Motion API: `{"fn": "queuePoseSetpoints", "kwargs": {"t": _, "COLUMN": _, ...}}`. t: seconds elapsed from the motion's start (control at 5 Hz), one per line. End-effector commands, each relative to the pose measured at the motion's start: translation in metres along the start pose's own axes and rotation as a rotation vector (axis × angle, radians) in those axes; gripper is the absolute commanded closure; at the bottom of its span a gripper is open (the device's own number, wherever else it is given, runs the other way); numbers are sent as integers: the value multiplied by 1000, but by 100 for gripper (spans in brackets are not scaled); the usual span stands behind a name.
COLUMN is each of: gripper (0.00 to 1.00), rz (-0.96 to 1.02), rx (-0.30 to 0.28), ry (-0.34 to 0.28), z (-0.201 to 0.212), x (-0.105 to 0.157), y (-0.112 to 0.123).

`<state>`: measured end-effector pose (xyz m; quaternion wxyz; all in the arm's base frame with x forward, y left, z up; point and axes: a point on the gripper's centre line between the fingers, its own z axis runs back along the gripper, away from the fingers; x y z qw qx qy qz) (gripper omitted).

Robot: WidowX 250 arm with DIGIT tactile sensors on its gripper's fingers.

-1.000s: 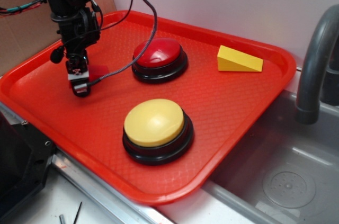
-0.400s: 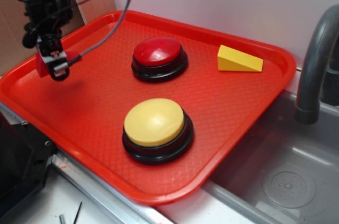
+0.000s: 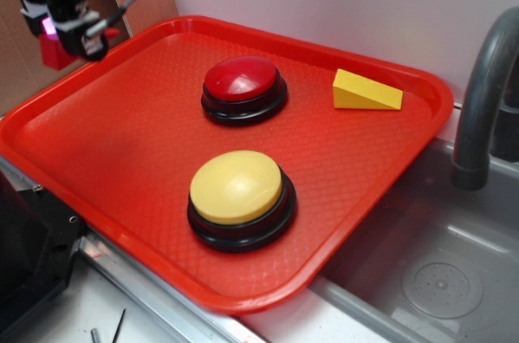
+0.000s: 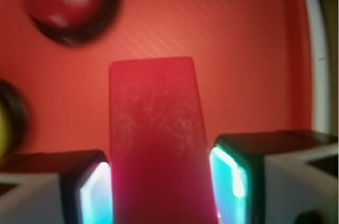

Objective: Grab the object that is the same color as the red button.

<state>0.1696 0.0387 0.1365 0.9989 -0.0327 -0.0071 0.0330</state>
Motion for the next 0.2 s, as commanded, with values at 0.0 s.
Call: {"fn": "queuePoseSetpoints", "kwargs": {"t": 0.0, "gripper": 100, "rz": -6, "rx": 48, "ry": -49, "z": 29, "x": 5, "y": -4}}
